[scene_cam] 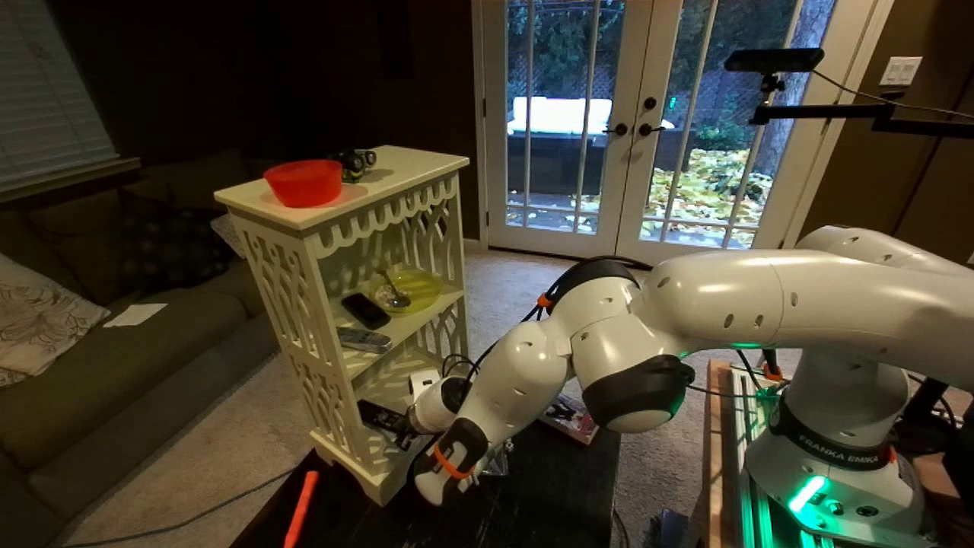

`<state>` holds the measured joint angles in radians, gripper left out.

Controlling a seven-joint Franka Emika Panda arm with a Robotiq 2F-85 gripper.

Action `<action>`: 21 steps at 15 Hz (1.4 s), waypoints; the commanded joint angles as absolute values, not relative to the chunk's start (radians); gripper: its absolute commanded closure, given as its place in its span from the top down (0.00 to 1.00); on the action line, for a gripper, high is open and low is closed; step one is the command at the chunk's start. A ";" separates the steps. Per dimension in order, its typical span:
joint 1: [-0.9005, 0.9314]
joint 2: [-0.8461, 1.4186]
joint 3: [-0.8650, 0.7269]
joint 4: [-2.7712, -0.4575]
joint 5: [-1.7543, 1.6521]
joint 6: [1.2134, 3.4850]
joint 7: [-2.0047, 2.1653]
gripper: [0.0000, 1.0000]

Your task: Move one black remote control to the bottom shelf.

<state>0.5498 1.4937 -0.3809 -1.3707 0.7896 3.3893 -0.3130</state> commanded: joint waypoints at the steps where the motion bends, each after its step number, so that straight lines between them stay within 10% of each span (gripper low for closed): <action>1: 0.586 1.493 -0.433 -1.374 0.808 3.310 -0.250 0.87; 8: 0.607 1.467 -0.460 -1.454 0.860 3.296 -0.112 1.00; 15: 0.291 1.129 0.046 -1.772 0.536 3.557 -0.185 1.00; 21: 0.344 0.907 0.027 -2.063 0.776 3.450 -0.283 1.00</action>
<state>0.2925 1.0575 0.0675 -1.8662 0.6462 3.5231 -0.2290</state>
